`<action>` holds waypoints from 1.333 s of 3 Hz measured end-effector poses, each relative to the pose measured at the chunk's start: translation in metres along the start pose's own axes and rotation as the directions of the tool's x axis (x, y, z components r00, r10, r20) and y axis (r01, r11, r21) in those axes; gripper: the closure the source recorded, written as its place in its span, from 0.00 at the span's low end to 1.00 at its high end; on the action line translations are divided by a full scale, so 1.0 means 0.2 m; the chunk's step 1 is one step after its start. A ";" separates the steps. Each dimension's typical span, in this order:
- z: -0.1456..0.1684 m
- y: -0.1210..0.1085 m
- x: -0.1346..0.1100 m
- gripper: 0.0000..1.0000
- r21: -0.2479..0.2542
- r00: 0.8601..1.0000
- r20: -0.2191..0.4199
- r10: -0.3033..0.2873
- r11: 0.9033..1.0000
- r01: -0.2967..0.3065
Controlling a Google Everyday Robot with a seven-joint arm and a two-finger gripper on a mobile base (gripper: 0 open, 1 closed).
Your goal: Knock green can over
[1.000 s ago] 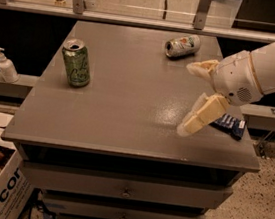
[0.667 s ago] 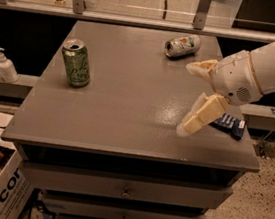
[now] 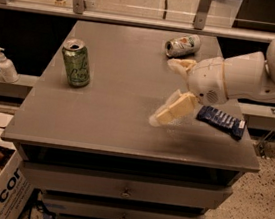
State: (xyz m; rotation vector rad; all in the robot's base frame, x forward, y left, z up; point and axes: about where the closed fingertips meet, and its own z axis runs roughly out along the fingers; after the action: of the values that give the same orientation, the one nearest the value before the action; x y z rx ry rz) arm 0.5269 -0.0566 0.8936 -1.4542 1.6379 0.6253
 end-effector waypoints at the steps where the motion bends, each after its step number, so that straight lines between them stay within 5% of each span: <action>1: 0.20 -0.07 -0.05 0.00 0.022 0.995 0.100 -0.019 1.000 0.017; 4: 0.76 -0.14 -0.28 0.00 -0.025 0.961 0.266 -0.074 0.996 0.083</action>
Offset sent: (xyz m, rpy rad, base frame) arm 0.0663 0.1180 -0.0242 0.2241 -0.1299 0.0778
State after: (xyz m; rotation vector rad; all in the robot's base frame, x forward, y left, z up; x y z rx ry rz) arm 0.5920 0.0915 0.8656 -1.3877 1.3616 0.7717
